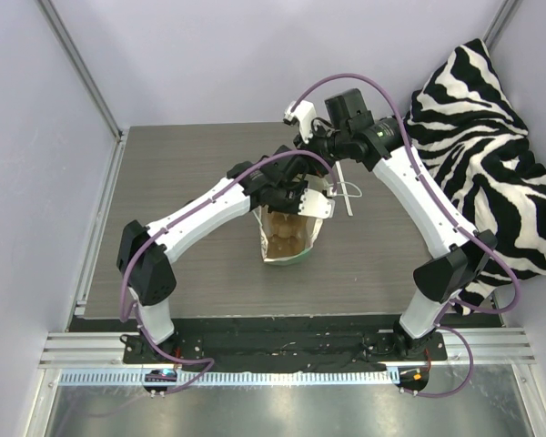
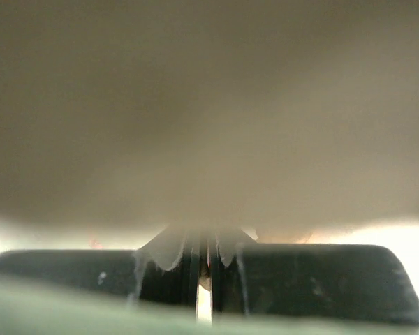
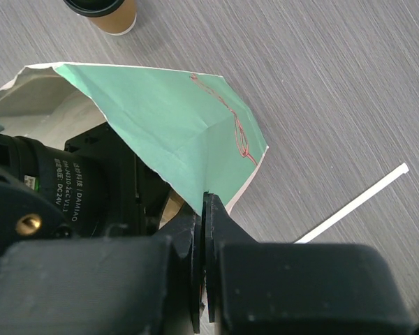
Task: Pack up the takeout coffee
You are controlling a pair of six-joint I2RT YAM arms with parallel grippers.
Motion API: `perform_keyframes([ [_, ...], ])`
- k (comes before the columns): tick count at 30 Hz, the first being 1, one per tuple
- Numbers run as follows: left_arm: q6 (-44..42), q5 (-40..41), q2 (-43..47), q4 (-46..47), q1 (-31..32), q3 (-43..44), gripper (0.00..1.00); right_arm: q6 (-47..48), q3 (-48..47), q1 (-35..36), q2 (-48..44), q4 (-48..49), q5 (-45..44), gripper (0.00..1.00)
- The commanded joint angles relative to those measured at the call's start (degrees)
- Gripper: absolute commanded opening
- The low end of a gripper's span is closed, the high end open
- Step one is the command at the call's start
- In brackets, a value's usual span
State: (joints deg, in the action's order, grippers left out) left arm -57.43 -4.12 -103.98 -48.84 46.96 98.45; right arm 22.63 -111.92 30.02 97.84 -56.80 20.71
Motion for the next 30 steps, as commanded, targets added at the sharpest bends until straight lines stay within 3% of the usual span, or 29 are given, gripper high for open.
perform_keyframes([
  [1, -0.23, 2.10, 0.18, 0.68, -0.55, 0.33, 0.09, 0.92, -0.23, 0.30, -3.89, -0.16, 3.29, 0.01],
  [11, 0.21, 4.91, 1.42, 1.63, -1.78, -1.95, 0.08, 1.01, -0.67, 0.21, -2.57, -0.51, 3.46, 0.01],
  [14, 2.58, 4.30, -0.69, 0.25, -3.27, 1.02, 0.16, 1.18, -1.02, 0.13, -1.96, -0.60, 3.02, 0.01],
  [16, 3.20, 2.64, -1.13, 0.41, -3.72, 2.09, 0.29, 1.19, -1.46, -0.14, -1.52, -0.77, 2.93, 0.01],
  [21, 0.48, -2.38, 3.43, 3.13, -3.72, 0.16, 0.48, 0.31, -3.21, -1.28, 0.33, -1.30, 2.40, 0.01],
  [26, -1.54, -4.85, 7.65, 4.45, -2.23, -1.95, 0.59, -0.92, -5.50, -3.73, 3.67, -3.05, 4.42, 0.01],
  [30, -1.02, -3.53, 8.36, 5.95, -1.87, -2.13, 0.59, -1.45, -7.96, -4.71, 5.95, -4.37, 5.48, 0.01],
])
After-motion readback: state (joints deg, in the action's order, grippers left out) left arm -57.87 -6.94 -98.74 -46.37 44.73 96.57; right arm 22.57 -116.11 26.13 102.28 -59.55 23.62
